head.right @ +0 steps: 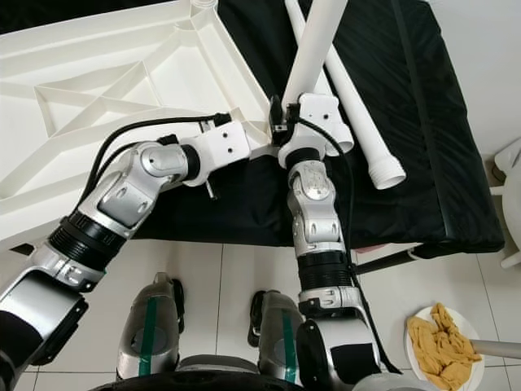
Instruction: Building children table
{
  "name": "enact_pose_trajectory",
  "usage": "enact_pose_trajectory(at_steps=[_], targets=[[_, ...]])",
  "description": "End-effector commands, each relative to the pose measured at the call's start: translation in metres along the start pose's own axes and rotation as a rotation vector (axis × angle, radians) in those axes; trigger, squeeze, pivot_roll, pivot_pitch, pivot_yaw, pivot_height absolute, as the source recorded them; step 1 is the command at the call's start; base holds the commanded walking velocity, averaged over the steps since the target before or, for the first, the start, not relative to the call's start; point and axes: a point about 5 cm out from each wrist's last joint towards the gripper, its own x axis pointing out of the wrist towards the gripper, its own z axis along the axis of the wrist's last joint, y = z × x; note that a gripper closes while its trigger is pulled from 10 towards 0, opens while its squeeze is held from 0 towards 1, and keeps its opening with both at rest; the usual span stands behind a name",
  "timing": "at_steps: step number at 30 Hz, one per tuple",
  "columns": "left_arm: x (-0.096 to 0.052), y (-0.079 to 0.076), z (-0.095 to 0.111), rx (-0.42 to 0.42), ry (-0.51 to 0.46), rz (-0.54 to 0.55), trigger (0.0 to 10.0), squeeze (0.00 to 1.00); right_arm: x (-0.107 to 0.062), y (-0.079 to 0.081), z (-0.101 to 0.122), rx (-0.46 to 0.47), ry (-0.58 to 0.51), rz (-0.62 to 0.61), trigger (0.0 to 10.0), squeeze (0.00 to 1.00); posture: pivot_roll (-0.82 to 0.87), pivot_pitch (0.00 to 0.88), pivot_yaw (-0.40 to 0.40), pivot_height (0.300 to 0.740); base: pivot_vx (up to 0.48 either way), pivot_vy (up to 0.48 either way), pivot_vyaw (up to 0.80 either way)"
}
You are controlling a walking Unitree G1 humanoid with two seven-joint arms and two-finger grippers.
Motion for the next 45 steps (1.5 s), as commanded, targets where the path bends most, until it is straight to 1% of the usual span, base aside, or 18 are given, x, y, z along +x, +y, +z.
enact_pose_trajectory(at_steps=[1, 2, 4, 9, 10, 12, 14, 17, 18, 19, 21, 26, 27, 29, 30, 32, 36, 45], targets=[[0.006, -0.009, 0.011, 0.047, -0.041, -0.032, 10.0, 0.00, -0.005, 0.016, -0.012, 0.005, 0.061, 0.046, 10.0, 0.00, 0.05, 0.017, -0.091, 0.740, 0.000, 0.000, 0.00], [0.006, -0.009, 0.011, 0.047, -0.040, -0.032, 10.0, 0.00, -0.005, 0.016, -0.011, 0.027, 0.058, 0.060, 10.0, 1.00, 0.05, 0.018, -0.090, 0.740, 0.000, 0.000, 0.00], [0.006, -0.010, 0.011, 0.047, -0.039, -0.031, 10.0, 0.00, -0.006, 0.016, -0.011, 0.048, 0.053, 0.071, 10.0, 1.00, 0.05, 0.016, -0.091, 0.740, 0.000, 0.000, 0.00], [0.006, -0.010, 0.010, 0.047, -0.040, -0.033, 10.0, 0.00, -0.006, 0.013, -0.009, 0.054, 0.045, 0.070, 10.0, 1.00, 0.05, 0.017, -0.091, 0.740, 0.000, 0.000, 0.00], [0.006, -0.010, 0.010, 0.047, -0.038, -0.031, 10.0, 0.00, -0.006, 0.007, -0.008, 0.056, 0.040, 0.076, 10.0, 1.00, 0.05, 0.017, -0.090, 0.740, 0.000, 0.000, 0.00], [0.005, -0.009, 0.010, 0.047, -0.038, -0.031, 10.0, 0.00, -0.006, 0.002, -0.008, 0.072, 0.057, 0.087, 10.0, 1.00, 0.05, 0.017, -0.090, 0.740, 0.000, 0.000, 0.00], [0.005, -0.009, 0.010, 0.047, -0.038, -0.031, 10.0, 0.00, -0.006, 0.001, -0.008, 0.074, 0.059, 0.088, 10.0, 1.00, 0.05, 0.017, -0.090, 0.740, 0.000, 0.000, 0.00], [0.005, -0.008, 0.011, 0.049, -0.039, -0.030, 10.0, 0.00, -0.004, -0.009, -0.003, 0.034, 0.042, 0.117, 10.0, 1.00, 0.05, 0.018, -0.090, 0.740, 0.000, 0.000, 0.00], [0.005, -0.008, 0.011, 0.049, -0.039, -0.030, 10.0, 0.00, -0.004, -0.009, -0.003, 0.034, 0.042, 0.117, 10.0, 1.00, 0.05, 0.018, -0.090, 0.740, 0.000, 0.000, 0.00], [0.005, -0.008, 0.011, 0.048, -0.039, -0.030, 10.0, 0.00, -0.003, -0.013, -0.002, 0.017, 0.039, 0.141, 10.0, 0.00, 0.05, 0.019, -0.088, 0.740, 0.000, 0.000, 0.00], [0.005, -0.008, 0.011, 0.048, -0.040, -0.030, 10.0, 0.00, -0.003, -0.015, -0.001, 0.007, 0.038, 0.157, 10.0, 0.00, 0.05, 0.019, -0.088, 0.740, 0.000, 0.000, 0.00], [0.005, -0.007, 0.011, 0.051, -0.040, -0.030, 10.0, 0.00, 0.002, -0.026, 0.005, 0.011, 0.022, 0.307, 10.0, 0.00, 0.05, 0.021, -0.084, 0.740, 0.000, 0.000, 0.00], [0.005, -0.007, 0.011, 0.051, -0.040, -0.030, 10.0, 0.00, 0.002, -0.026, 0.005, 0.011, 0.022, 0.307, 10.0, 0.00, 0.05, 0.021, -0.084, 0.740, 0.000, 0.000, 0.00], [0.005, -0.006, 0.012, 0.054, -0.040, -0.026, 10.0, 0.00, 0.005, -0.038, 0.006, -0.008, 0.036, 0.411, 10.0, 0.00, 0.05, 0.022, -0.083, 0.740, 0.000, 0.000, 0.00], [0.005, -0.006, 0.012, 0.054, -0.040, -0.026, 10.0, 0.00, 0.005, -0.038, 0.006, -0.008, 0.036, 0.411, 10.0, 0.00, 0.05, 0.022, -0.083, 0.740, 0.000, 0.000, 0.00], [0.005, -0.005, 0.011, 0.053, -0.039, -0.023, 10.0, 0.00, 0.007, -0.046, 0.002, -0.032, 0.064, 0.480, 10.0, 0.00, 0.05, 0.022, -0.080, 0.740, 0.000, 0.000, 0.00], [0.004, -0.003, 0.012, 0.053, -0.039, -0.021, 10.0, 0.00, 0.011, -0.054, 0.001, -0.045, 0.082, 0.528, 10.0, 0.00, 0.05, 0.026, -0.076, 0.740, 0.000, 0.000, 0.00], [0.003, 0.000, 0.013, 0.053, -0.040, -0.013, 10.0, 0.00, 0.020, -0.062, 0.001, -0.052, 0.109, 0.580, 10.0, 0.00, 0.05, 0.032, -0.071, 0.740, 0.000, 0.000, 0.00]])
